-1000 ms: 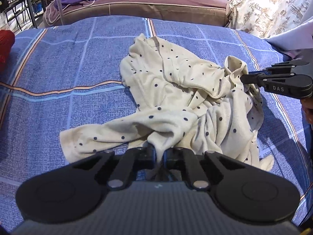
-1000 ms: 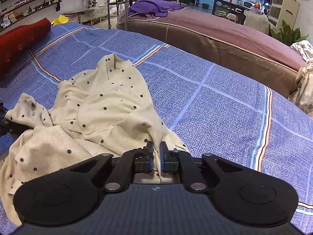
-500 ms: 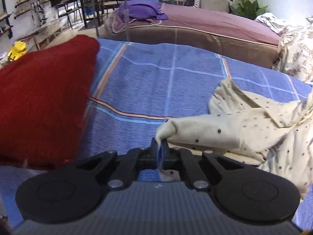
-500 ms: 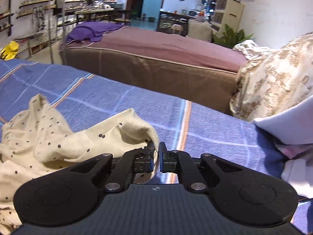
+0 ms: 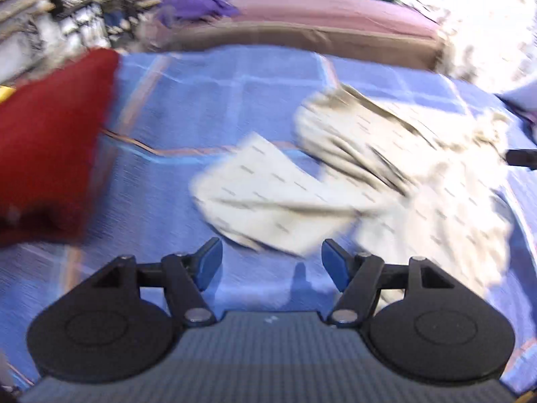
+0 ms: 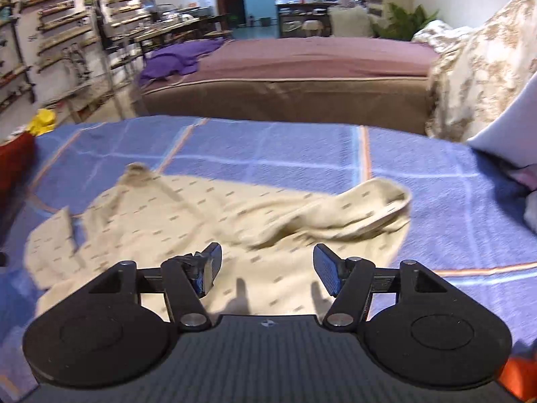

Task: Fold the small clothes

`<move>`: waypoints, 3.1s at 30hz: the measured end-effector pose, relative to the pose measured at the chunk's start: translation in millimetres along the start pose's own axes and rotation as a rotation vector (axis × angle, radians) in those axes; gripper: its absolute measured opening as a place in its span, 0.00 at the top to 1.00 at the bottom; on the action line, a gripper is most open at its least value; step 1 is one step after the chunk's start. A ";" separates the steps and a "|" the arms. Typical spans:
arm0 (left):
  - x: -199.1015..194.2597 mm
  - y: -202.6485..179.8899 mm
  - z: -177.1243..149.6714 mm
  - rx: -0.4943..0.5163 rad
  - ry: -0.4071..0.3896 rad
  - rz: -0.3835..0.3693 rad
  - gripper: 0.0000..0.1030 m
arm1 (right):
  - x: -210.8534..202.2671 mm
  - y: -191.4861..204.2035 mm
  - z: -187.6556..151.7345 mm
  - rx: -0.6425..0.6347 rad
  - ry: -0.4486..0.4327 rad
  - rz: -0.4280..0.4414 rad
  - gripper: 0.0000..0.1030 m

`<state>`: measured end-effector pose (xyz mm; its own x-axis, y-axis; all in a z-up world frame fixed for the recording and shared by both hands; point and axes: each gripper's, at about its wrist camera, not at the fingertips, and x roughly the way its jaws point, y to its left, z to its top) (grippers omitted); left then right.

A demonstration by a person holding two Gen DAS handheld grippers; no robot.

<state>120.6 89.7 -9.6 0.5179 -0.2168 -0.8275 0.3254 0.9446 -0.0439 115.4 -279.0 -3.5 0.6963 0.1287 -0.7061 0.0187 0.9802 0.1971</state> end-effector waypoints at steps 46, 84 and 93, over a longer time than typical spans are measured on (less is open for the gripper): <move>-115.4 -24.5 -130.8 -0.030 0.008 -0.067 0.92 | -193.8 -20.3 -166.5 -0.010 0.143 0.006 0.86; 93.7 -109.5 9.3 0.469 -0.108 0.170 0.83 | -157.0 1.7 -177.8 0.015 0.139 -0.019 0.25; 32.7 -12.3 45.7 0.021 -0.235 0.195 0.94 | -147.8 7.8 -170.1 -0.006 0.136 0.015 0.24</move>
<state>169.7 59.7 -10.5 0.7401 -0.0853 -0.6671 0.2167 0.9693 0.1164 -109.4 -264.8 -13.3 0.5926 0.1621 -0.7890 0.0049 0.9788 0.2048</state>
